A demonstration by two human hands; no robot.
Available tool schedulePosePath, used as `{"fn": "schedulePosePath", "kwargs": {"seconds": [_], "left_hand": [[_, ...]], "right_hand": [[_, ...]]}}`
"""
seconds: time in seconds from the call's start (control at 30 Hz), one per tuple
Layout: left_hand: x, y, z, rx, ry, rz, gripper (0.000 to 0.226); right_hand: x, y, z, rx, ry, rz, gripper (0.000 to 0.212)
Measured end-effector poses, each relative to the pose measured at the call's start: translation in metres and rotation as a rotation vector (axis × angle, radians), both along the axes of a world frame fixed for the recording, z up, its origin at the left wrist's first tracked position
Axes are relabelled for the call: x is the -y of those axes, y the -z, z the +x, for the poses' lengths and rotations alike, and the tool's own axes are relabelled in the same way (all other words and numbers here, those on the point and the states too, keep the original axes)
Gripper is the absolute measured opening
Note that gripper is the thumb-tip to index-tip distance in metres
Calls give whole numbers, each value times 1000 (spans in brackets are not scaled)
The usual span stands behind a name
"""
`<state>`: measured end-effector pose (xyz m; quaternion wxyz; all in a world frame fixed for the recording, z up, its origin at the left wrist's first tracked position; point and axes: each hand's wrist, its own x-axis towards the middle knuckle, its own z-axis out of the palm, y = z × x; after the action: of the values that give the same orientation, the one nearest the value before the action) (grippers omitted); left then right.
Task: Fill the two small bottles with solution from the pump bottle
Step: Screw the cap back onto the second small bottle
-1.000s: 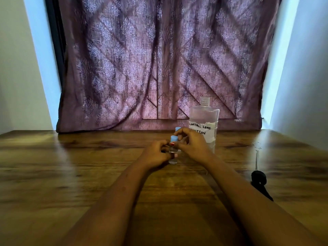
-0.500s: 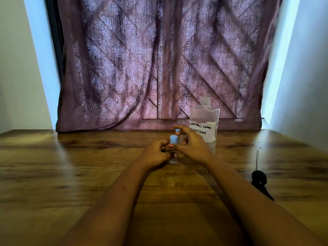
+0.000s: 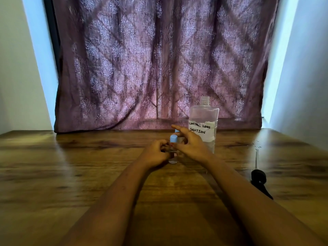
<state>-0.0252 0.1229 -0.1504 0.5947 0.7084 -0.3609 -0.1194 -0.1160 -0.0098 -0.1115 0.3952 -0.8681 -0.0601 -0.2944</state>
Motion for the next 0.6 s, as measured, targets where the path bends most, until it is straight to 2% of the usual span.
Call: {"fn": "schedulePosePath", "kwargs": {"seconds": [0.37,0.47,0.6], "left_hand": [[-3,-3,-4,36,0,19,24],[-2,-3,-5,33,-14,-14,23],[-1,0,-3,28,4,-31,27]], "right_hand": [[1,0,3,71,62,1,50],[0,-2,-1,19,21,6,57],[-5,-3,-3,4,27,-25,53]]}}
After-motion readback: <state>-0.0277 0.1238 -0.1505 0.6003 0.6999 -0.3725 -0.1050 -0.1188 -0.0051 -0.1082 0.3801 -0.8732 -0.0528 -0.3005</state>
